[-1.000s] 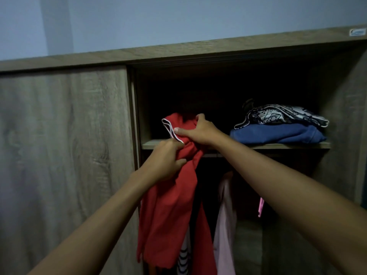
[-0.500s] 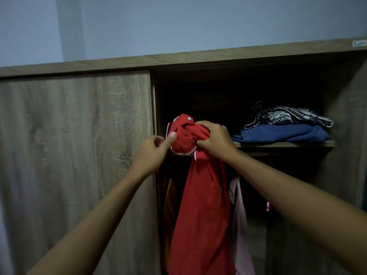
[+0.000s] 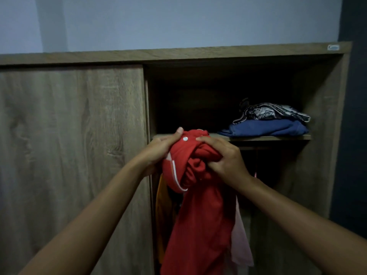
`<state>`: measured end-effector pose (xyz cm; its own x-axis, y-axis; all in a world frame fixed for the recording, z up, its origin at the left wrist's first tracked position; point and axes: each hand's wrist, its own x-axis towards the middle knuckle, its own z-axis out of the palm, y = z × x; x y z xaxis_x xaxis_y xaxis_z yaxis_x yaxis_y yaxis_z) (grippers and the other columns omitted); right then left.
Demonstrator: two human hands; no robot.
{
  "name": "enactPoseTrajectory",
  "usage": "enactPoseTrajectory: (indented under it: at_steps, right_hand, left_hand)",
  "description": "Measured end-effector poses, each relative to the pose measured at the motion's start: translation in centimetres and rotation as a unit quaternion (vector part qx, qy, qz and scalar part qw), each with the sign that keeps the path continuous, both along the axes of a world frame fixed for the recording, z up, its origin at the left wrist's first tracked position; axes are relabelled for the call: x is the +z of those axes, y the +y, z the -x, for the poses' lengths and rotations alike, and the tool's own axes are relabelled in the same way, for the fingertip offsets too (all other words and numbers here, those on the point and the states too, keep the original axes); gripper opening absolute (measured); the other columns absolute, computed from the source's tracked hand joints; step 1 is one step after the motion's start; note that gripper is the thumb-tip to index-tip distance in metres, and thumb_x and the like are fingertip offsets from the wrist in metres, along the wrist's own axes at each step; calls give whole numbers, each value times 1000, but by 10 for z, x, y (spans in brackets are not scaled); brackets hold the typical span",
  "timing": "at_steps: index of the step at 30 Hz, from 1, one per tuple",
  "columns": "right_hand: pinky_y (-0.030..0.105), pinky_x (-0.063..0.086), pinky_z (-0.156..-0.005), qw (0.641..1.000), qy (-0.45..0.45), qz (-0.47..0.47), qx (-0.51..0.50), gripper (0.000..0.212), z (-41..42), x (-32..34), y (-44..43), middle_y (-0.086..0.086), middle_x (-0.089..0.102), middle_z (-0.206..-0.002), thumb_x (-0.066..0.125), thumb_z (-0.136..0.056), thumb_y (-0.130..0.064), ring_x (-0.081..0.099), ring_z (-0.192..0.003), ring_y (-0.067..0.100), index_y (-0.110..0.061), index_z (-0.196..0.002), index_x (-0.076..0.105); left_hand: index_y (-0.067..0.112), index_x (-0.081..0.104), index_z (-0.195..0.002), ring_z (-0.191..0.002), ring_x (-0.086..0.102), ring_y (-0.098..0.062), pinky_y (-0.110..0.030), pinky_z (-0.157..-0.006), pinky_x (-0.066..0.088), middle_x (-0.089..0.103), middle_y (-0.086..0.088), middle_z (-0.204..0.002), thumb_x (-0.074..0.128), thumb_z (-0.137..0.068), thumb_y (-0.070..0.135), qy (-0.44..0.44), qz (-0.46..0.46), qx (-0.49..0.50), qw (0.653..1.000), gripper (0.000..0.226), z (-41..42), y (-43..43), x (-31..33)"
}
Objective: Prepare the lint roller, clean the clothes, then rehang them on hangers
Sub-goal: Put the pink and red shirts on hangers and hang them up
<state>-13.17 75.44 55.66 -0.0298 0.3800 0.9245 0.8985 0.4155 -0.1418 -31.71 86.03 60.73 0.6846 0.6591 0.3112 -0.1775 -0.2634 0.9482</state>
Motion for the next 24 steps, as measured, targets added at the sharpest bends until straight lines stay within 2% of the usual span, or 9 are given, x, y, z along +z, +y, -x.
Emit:
enactPoseTrajectory:
  at_steps: [2,4,6,7,9,13,18,21,24]
  right_hand:
    - [29,48,-103,998,60,6,17,67,-5,4,-1,-3,68,-123,71,-65,6,64,-115,10,-19,-127,67]
    - [29,48,-103,990,127,18,51,59,-12,8,-2,-3,69,-124,74,-72,2,65,-115,7,-16,-127,67]
    - [22,48,-101,983,171,23,58,55,-19,10,-4,-4,70,-121,75,-77,0,65,-113,0,-14,-129,65]
    - [20,48,-100,980,188,25,58,55,-22,11,-6,-6,69,-120,75,-79,1,64,-111,-3,-15,-130,64]
    - [15,47,-97,974,211,28,70,52,-26,13,-9,-10,68,-118,75,-82,3,64,-110,-6,-19,-128,62]
    - [13,47,-94,967,233,47,96,47,-33,14,-7,-4,69,-120,75,-84,1,65,-107,-6,-10,-128,64]
    - [25,51,-94,960,221,108,138,38,-30,11,0,3,73,-114,68,-86,7,67,-102,6,-9,-121,69]
    - [27,52,-86,942,212,216,146,32,-28,6,-4,2,76,-108,71,-85,1,66,-95,7,-17,-112,73]
    - [27,53,-91,915,137,355,133,36,-30,2,-10,-4,74,-114,70,-87,-6,68,-107,8,-27,-116,71]
  left_hand:
    - [14,68,-89,-64,63,-26,-23,-52,46,66,-13,-76,57,-93,58,10,-22,13,1000,46,-1,0,-2]
    - [18,64,-87,-50,53,-10,-21,-46,38,57,4,-58,49,-99,52,15,-82,24,996,39,0,0,-6]
    - [20,66,-105,-63,62,-6,-23,-53,47,67,11,-71,48,-104,35,-8,-176,71,982,23,1,3,-8]
    - [20,65,-114,-77,65,-7,-22,-60,50,69,9,-88,52,-102,25,-19,-250,105,962,18,4,5,-9]
    - [17,57,-127,-102,61,-8,-18,-78,51,61,3,-116,60,-95,11,-25,-435,172,883,33,8,9,-13]
    - [16,49,-137,-118,51,-18,-29,-98,47,46,-9,-131,73,-85,18,-38,-627,178,757,57,12,1,-20]
    - [15,63,-120,-110,55,-27,-42,-86,52,52,-11,-123,70,-85,23,-48,-734,168,656,36,3,-16,-17]
    - [13,65,-109,-89,57,-21,-41,-71,51,61,-9,-101,57,-92,33,-24,-733,153,662,28,2,-27,-9]
    - [13,66,-90,-67,52,-10,-32,-61,48,57,4,-80,51,-93,41,-5,-655,154,739,32,2,-39,-1]
